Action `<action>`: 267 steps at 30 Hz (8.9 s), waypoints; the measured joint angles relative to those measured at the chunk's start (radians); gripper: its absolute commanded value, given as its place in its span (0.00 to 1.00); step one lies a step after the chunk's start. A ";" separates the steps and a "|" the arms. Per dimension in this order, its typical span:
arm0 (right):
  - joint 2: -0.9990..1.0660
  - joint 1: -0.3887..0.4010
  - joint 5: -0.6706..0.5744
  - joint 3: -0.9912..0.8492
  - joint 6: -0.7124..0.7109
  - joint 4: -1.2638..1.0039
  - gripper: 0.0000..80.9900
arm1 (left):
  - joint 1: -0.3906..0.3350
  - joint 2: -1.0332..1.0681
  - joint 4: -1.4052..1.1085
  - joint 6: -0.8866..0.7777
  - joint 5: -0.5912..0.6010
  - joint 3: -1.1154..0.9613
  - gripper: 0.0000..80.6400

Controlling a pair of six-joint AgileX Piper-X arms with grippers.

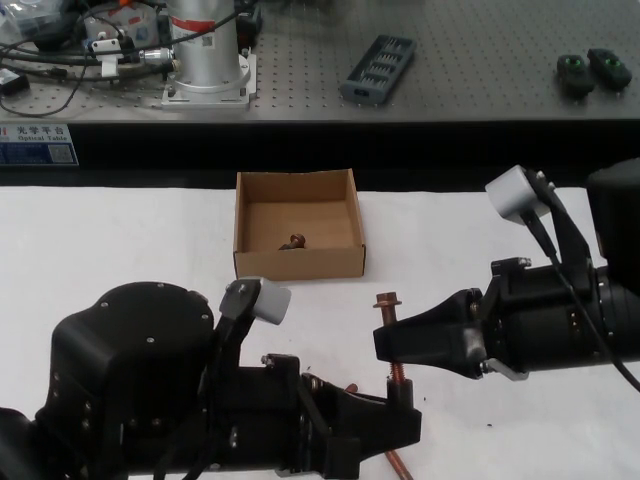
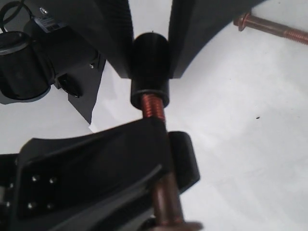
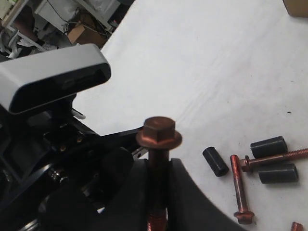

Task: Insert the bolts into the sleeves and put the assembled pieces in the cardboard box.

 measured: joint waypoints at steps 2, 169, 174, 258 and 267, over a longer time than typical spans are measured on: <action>0.000 0.000 0.000 0.000 0.000 0.000 0.02 | 0.000 0.000 -0.002 -0.001 -0.002 0.000 0.07; -0.063 -0.144 0.001 -0.023 -0.162 0.157 0.39 | 0.034 0.017 -0.117 0.108 -0.107 -0.059 0.07; -0.063 -0.157 -0.004 -0.023 -0.166 0.157 0.39 | 0.051 0.017 -0.009 0.167 -0.031 -0.059 0.07; -0.302 -0.157 0.016 -0.023 -0.262 0.452 0.29 | 0.408 0.567 0.855 0.753 -0.266 -0.989 0.59; -0.302 -0.157 0.082 -0.023 -0.262 0.452 0.29 | 0.408 0.538 0.897 0.650 -0.224 -0.992 0.42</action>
